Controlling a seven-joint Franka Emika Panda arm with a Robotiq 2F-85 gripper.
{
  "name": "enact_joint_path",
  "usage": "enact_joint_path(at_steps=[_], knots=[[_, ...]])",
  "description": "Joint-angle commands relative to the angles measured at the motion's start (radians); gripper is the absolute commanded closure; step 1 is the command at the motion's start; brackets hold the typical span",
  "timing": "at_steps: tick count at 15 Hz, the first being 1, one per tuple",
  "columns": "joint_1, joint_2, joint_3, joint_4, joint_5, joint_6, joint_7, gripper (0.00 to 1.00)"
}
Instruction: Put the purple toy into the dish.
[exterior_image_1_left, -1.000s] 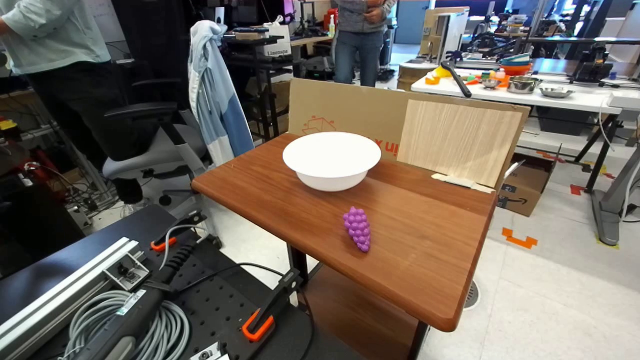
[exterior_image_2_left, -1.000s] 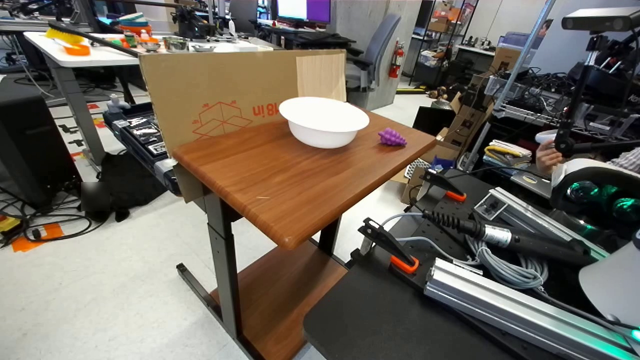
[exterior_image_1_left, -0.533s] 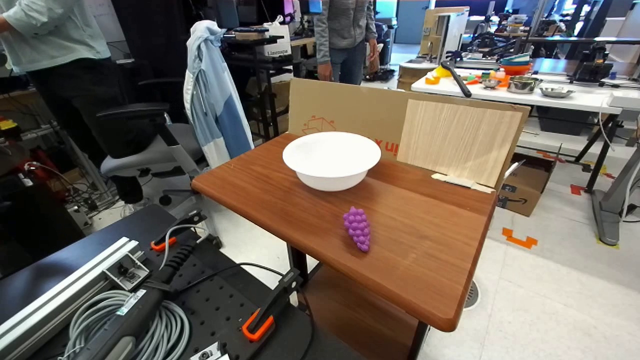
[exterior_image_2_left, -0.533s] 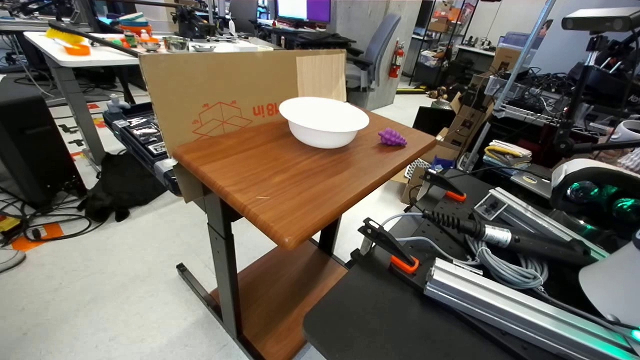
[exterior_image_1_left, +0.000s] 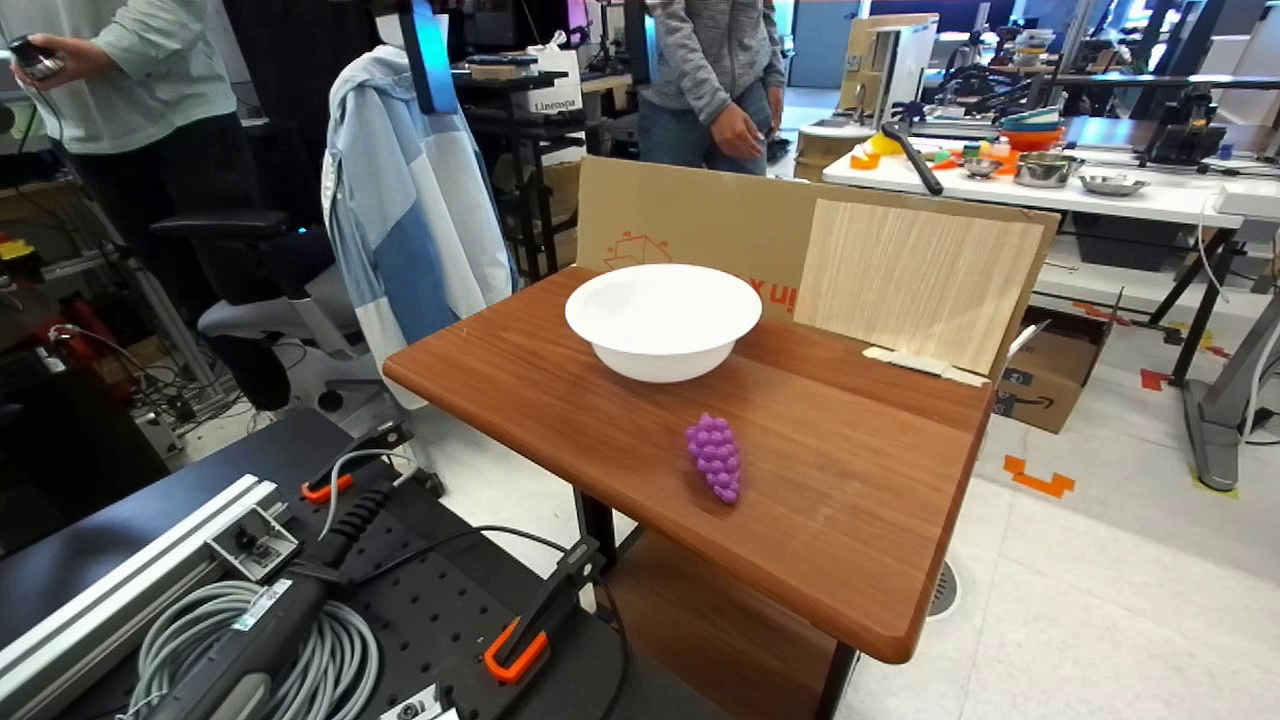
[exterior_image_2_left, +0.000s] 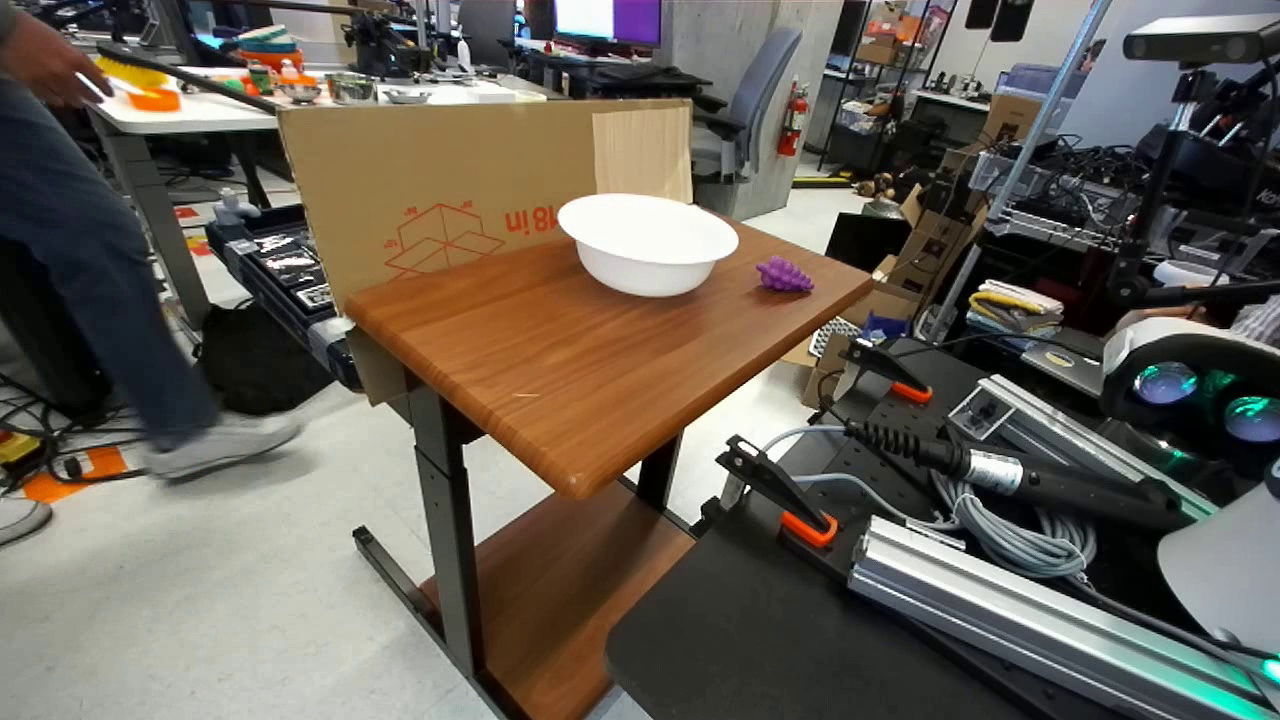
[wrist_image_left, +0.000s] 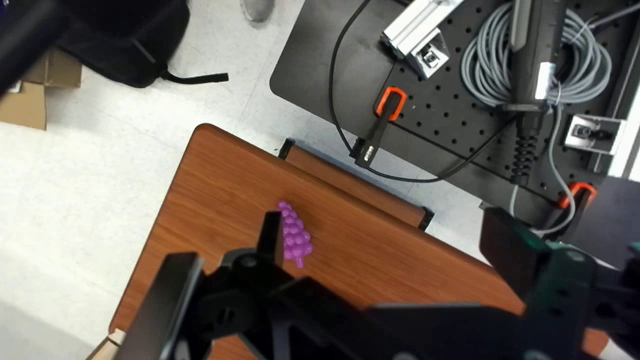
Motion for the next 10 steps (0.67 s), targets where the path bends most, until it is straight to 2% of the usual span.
enact_joint_path(at_steps=[1,4,5,10], knots=[[0.0,0.077,-0.05,0.052,-0.061,0.009,-0.213,0.0],[-0.02,0.165,-0.099,0.091,-0.098,0.048,-0.412,0.0],[-0.027,0.085,-0.051,0.039,-0.064,0.021,-0.298,0.0],[-0.035,0.106,-0.046,0.043,-0.064,0.025,-0.305,0.0]])
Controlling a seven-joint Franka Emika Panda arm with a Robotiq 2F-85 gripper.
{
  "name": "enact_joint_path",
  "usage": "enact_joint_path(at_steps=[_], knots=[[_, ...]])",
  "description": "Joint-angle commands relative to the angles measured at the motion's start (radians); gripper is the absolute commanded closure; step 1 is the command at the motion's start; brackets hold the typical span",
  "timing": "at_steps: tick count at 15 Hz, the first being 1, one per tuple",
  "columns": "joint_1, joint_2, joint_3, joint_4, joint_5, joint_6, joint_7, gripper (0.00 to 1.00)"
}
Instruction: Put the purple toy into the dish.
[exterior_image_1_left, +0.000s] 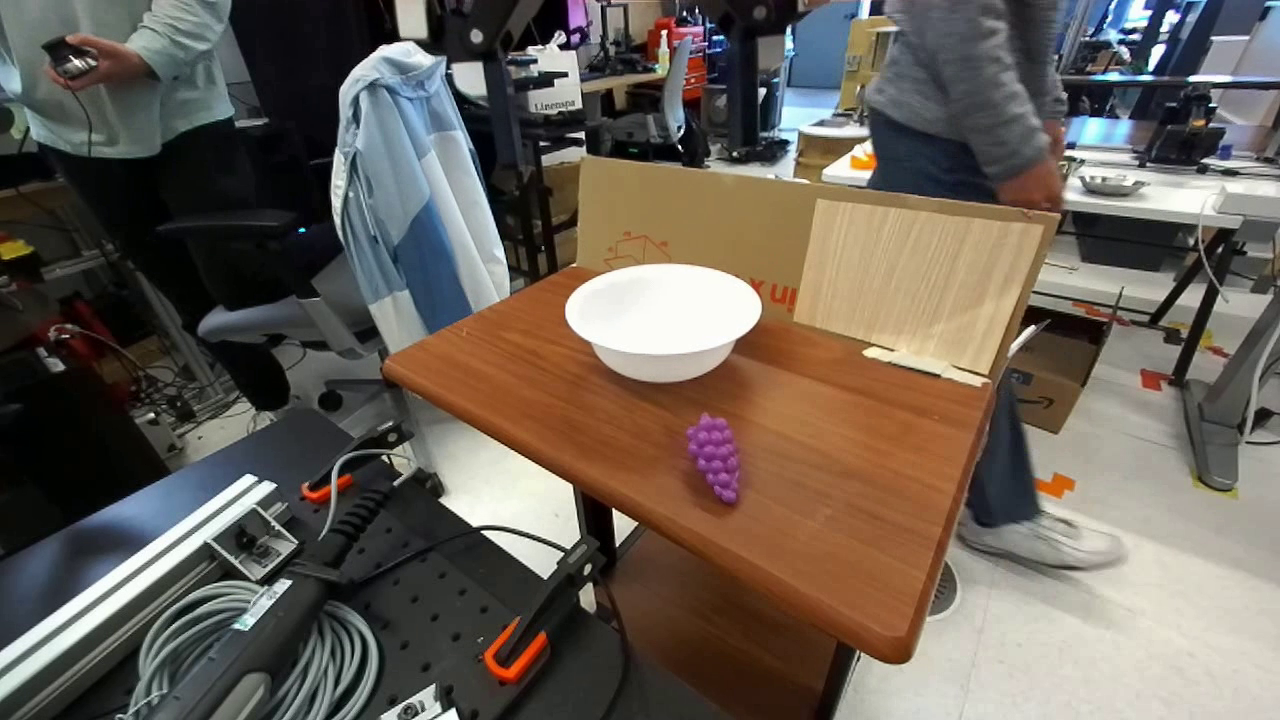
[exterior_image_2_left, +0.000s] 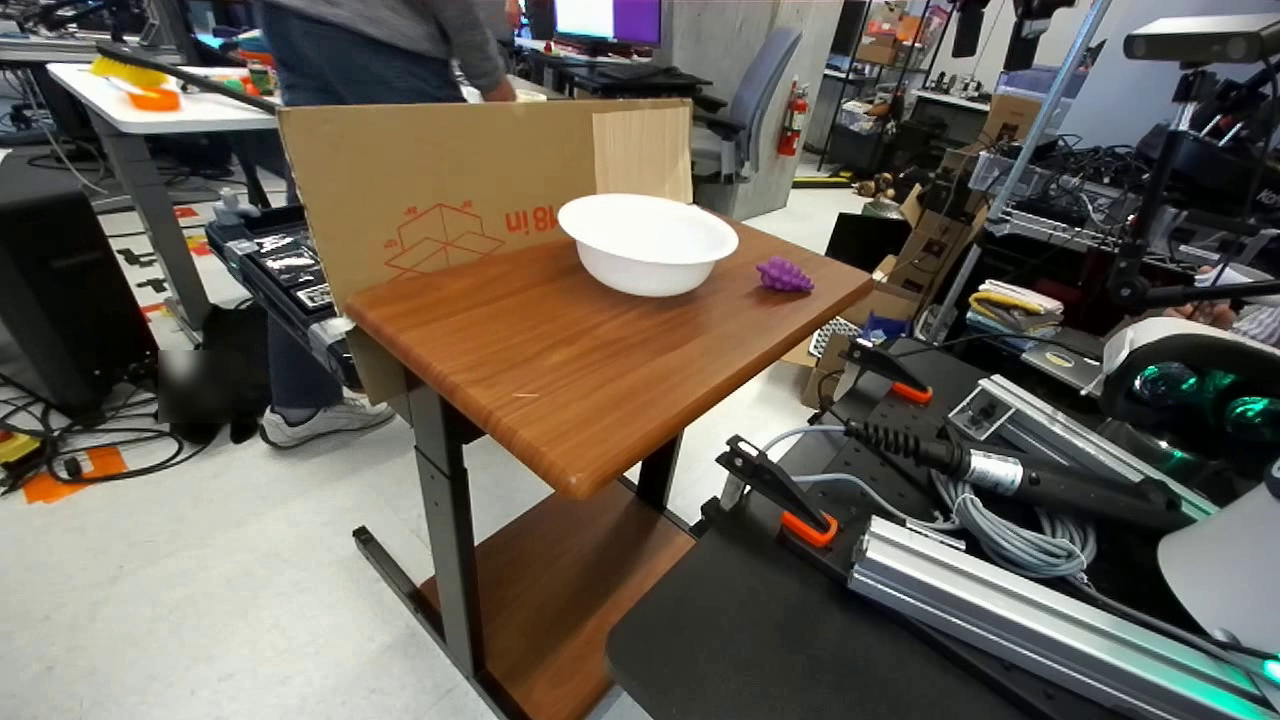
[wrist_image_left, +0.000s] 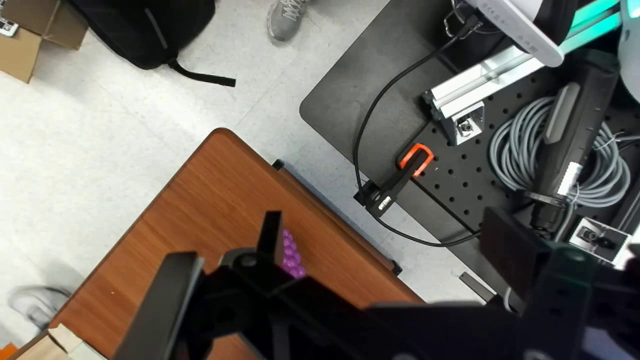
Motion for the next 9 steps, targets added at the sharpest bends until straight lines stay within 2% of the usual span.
enact_joint_path(at_steps=[1,3,7,9], knots=[[-0.008,-0.001,0.018,-0.008,0.021,0.029,0.005,0.0],[0.006,0.029,0.026,0.003,0.044,0.051,0.015,0.0],[0.01,0.124,0.041,0.025,0.073,0.233,0.08,0.0],[0.005,0.196,0.039,0.053,0.092,0.283,0.09,0.0]])
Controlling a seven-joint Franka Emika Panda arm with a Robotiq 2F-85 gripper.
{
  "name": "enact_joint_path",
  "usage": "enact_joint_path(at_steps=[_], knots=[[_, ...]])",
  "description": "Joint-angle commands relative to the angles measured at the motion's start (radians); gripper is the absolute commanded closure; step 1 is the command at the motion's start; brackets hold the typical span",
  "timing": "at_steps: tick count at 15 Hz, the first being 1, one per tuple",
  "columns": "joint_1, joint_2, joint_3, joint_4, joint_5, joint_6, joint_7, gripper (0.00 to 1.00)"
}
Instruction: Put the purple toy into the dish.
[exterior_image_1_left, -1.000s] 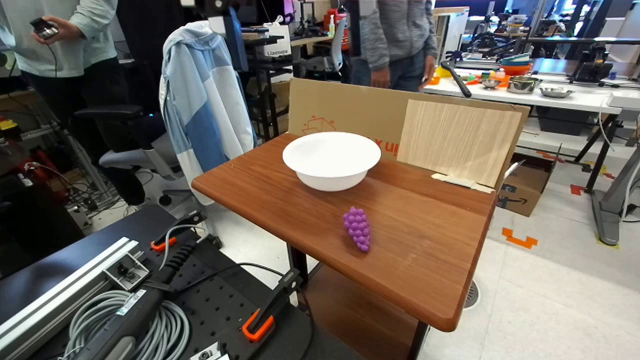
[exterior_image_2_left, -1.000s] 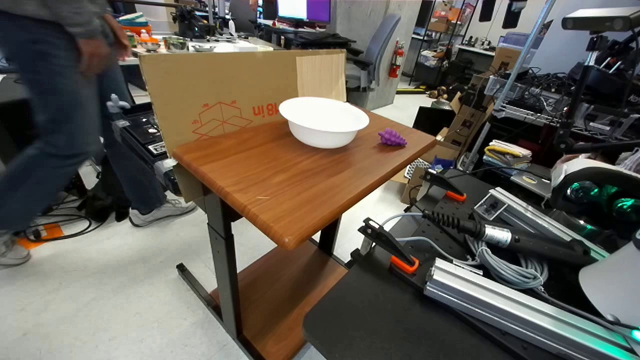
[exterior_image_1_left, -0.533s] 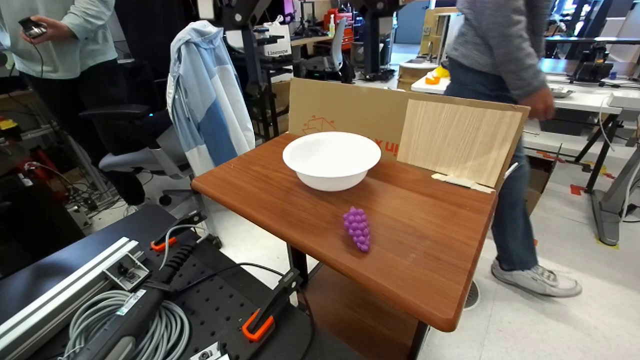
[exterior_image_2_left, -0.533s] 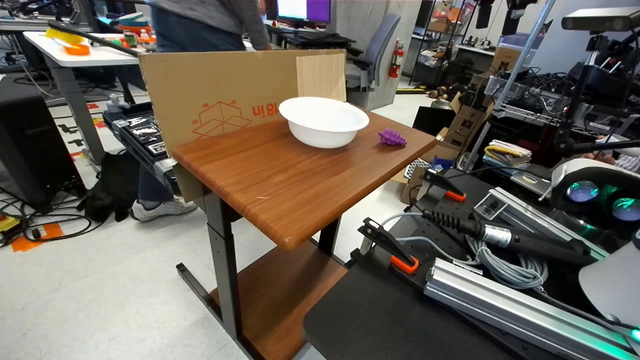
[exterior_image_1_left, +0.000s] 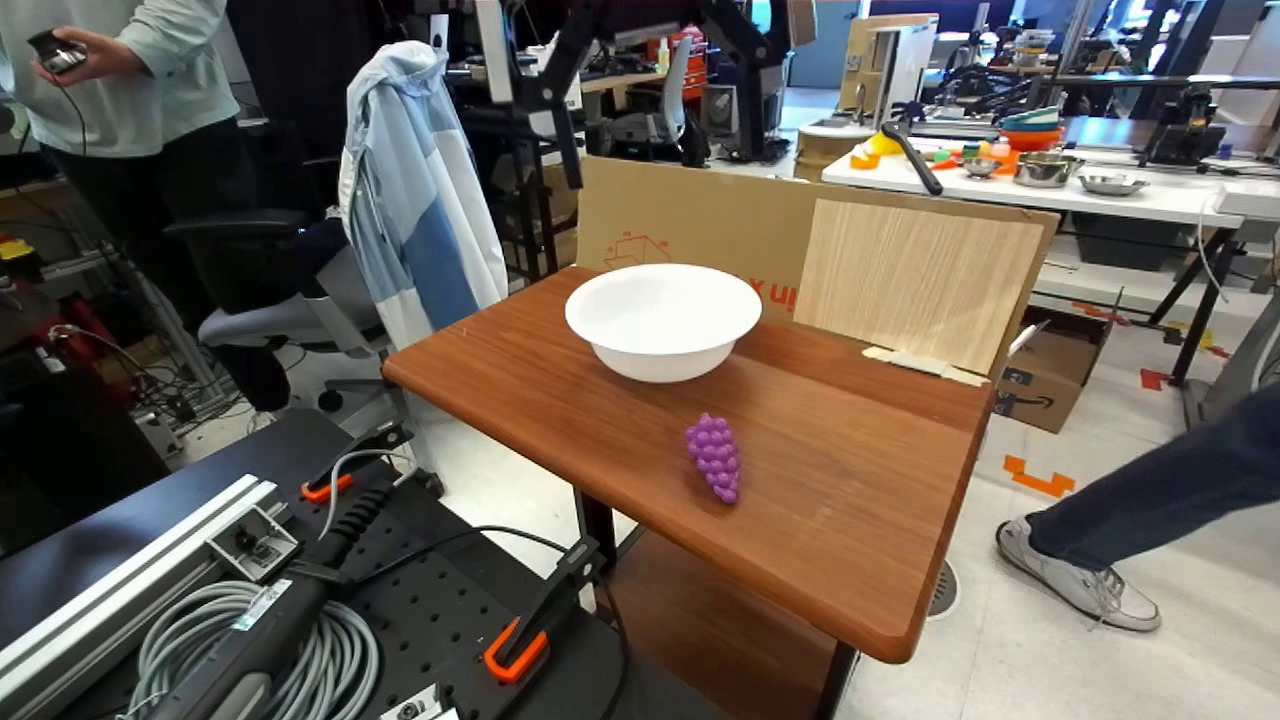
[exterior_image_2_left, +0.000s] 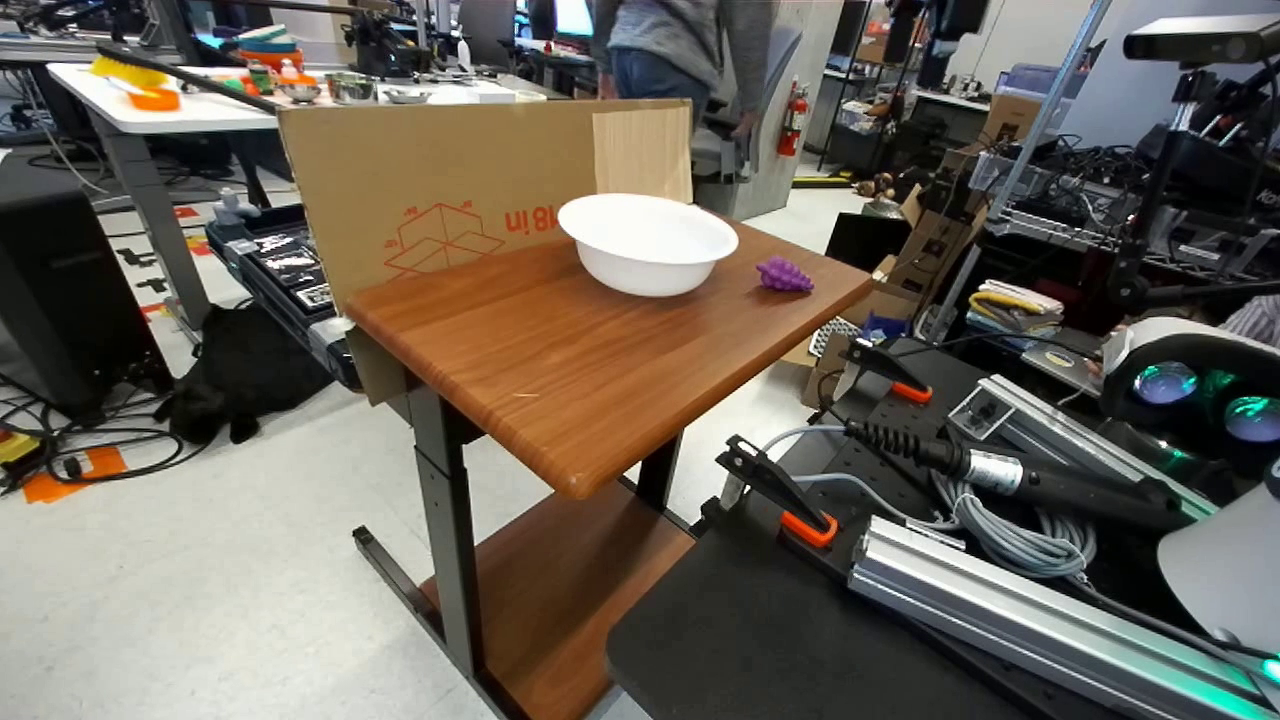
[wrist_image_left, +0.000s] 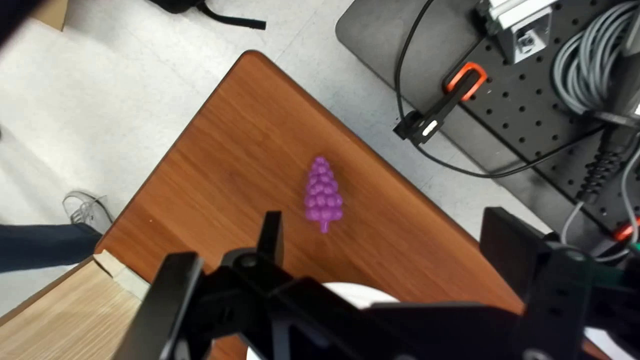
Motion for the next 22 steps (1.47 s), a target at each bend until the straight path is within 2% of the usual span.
enact_joint_path(at_steps=[1,10,11,13,16,17,18,22], knots=[[-0.01,0.146,0.002,0.07,0.05,0.079,0.013,0.0],[-0.072,0.476,0.026,0.279,0.043,0.078,0.013,0.0],[-0.075,0.403,0.03,0.205,0.042,0.081,0.015,0.0],[-0.079,0.454,0.036,0.246,0.04,0.081,0.016,0.0],[-0.078,0.466,0.038,0.266,0.017,0.077,-0.003,0.0],[-0.075,0.467,0.041,0.258,-0.032,0.11,-0.049,0.0],[-0.077,0.471,0.048,0.245,-0.033,0.164,-0.061,0.0],[-0.087,0.486,0.078,0.151,0.025,0.374,-0.098,0.0]])
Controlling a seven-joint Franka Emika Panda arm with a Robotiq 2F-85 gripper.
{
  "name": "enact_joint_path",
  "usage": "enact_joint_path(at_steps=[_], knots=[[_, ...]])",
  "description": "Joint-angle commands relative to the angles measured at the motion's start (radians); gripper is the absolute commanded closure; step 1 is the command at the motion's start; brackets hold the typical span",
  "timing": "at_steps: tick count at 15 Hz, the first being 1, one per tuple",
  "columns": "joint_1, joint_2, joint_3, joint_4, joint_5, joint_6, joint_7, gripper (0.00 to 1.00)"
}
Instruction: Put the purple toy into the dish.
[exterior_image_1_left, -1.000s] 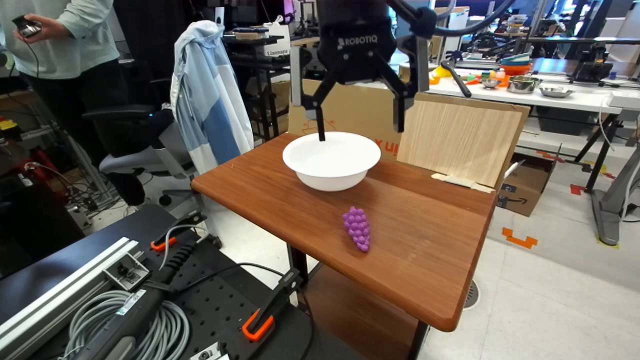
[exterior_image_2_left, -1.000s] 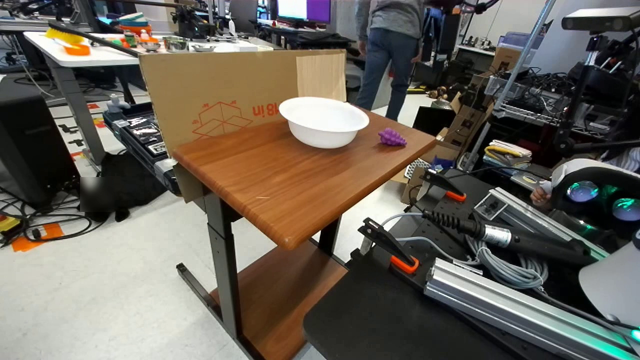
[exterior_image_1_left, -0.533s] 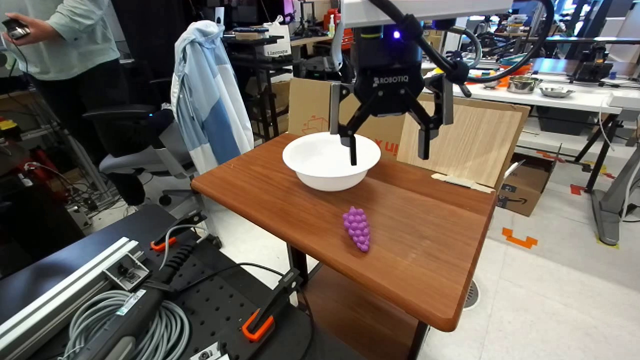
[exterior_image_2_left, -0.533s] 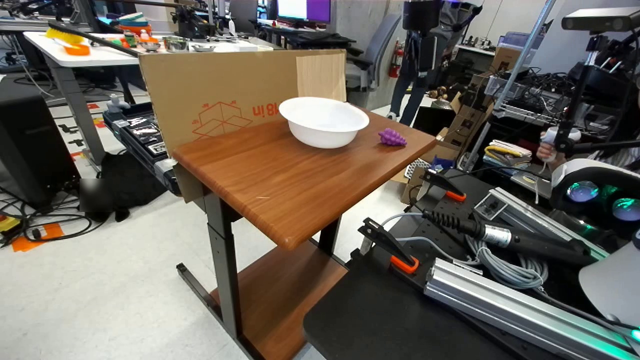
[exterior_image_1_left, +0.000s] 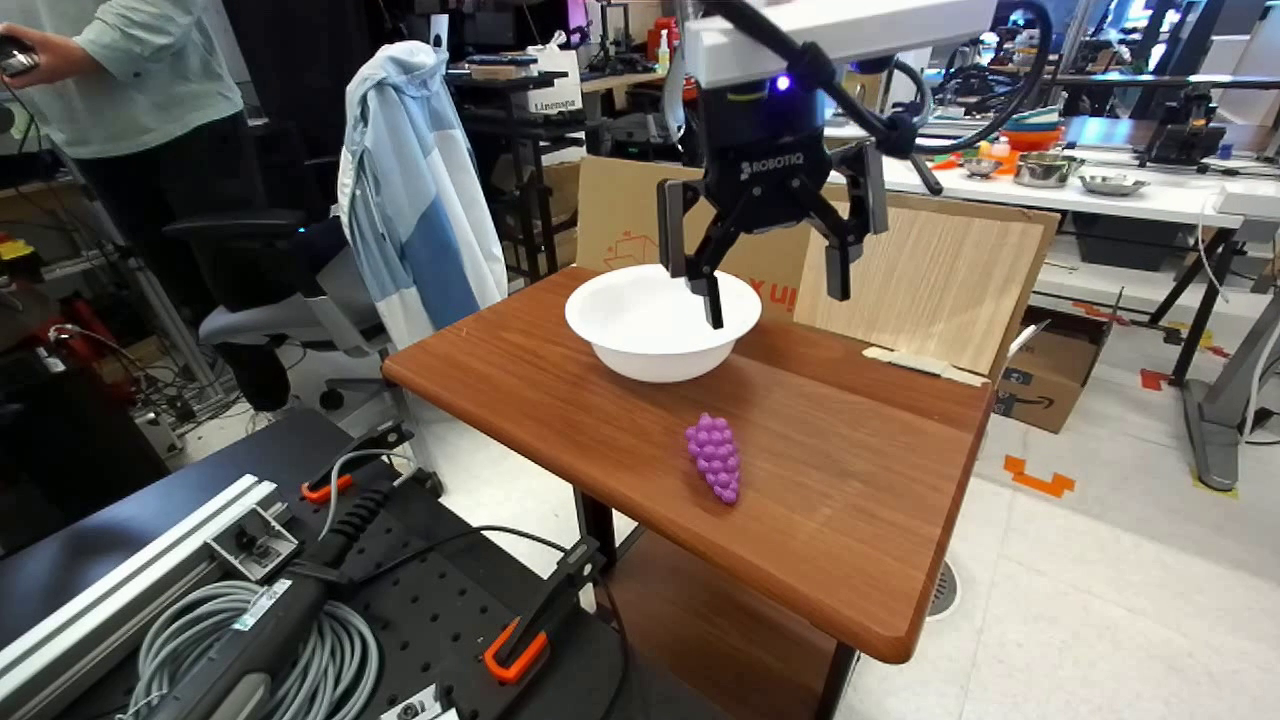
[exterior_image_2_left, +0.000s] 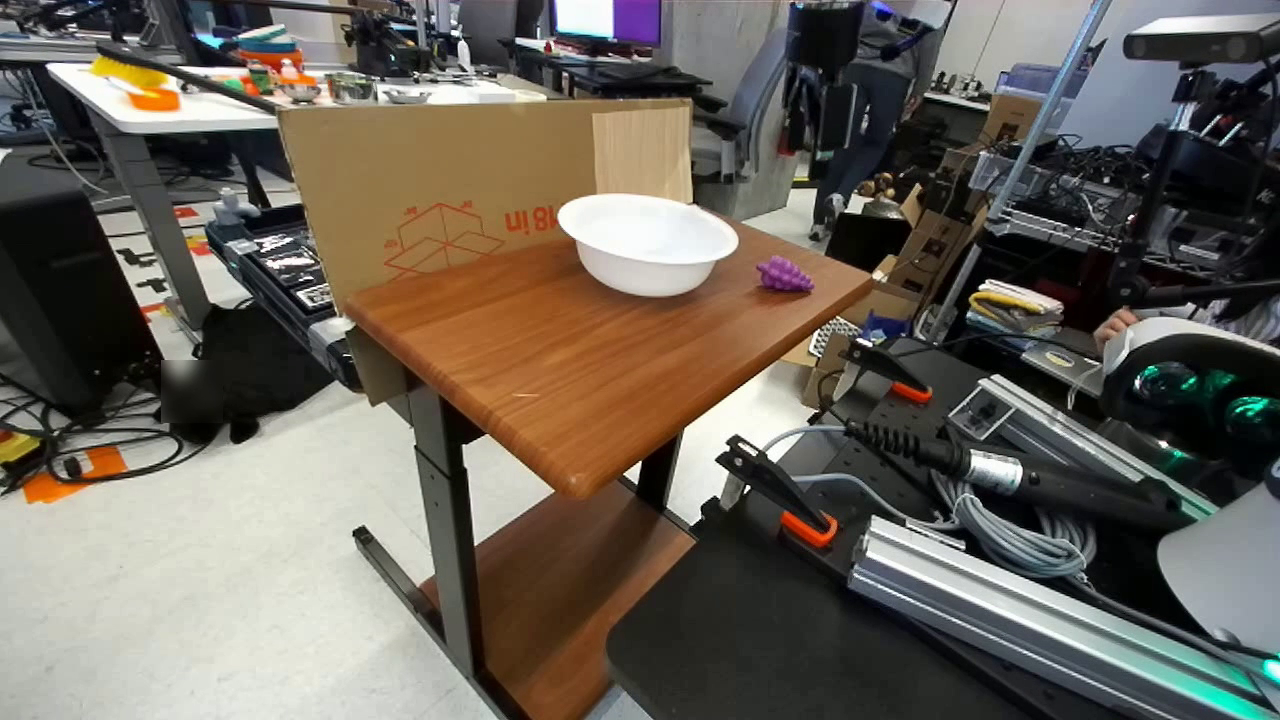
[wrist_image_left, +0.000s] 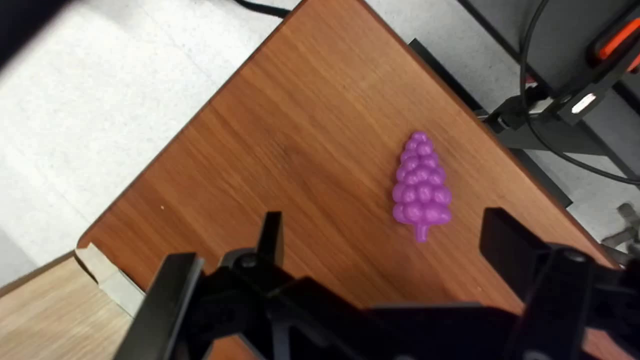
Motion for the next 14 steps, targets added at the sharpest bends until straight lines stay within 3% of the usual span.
enact_joint_path(at_steps=[1,7,14], knots=[[-0.038,0.017,0.045,-0.101,0.077,0.193,-0.033,0.0],[-0.108,0.058,0.111,-0.215,0.359,0.285,-0.172,0.0],[-0.168,0.143,0.141,-0.194,0.43,0.429,-0.178,0.0]])
